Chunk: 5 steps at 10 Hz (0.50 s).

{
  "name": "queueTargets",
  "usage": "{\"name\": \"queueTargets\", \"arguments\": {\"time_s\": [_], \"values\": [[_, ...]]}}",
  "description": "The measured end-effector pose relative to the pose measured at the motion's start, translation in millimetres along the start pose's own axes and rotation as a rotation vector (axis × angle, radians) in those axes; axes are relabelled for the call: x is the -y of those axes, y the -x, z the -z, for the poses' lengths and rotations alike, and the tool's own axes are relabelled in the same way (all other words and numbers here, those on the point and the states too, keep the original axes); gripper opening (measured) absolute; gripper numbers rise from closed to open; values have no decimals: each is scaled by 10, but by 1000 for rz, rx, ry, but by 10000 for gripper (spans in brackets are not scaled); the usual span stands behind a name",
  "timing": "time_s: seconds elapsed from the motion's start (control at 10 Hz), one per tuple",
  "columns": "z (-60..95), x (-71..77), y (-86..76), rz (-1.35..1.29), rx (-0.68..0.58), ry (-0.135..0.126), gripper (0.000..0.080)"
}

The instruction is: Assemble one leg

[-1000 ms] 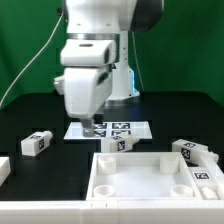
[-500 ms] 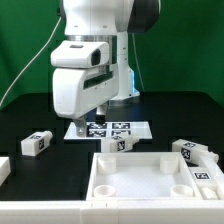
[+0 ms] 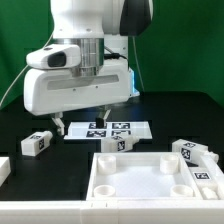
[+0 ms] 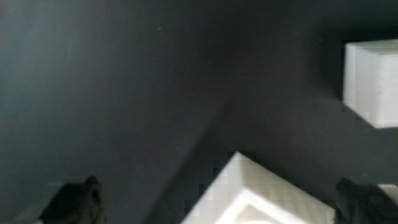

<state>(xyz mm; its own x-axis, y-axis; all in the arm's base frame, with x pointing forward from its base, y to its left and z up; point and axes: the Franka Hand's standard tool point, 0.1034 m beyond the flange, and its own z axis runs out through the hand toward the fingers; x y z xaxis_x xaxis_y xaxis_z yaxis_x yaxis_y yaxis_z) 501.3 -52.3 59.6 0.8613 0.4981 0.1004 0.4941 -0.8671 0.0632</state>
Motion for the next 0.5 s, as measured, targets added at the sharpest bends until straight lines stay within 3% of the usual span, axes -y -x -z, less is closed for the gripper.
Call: {"name": "queueTargets", "arguments": {"time_s": [0.5], "values": [[0,44,-28,-320,3,-25,649]]}}
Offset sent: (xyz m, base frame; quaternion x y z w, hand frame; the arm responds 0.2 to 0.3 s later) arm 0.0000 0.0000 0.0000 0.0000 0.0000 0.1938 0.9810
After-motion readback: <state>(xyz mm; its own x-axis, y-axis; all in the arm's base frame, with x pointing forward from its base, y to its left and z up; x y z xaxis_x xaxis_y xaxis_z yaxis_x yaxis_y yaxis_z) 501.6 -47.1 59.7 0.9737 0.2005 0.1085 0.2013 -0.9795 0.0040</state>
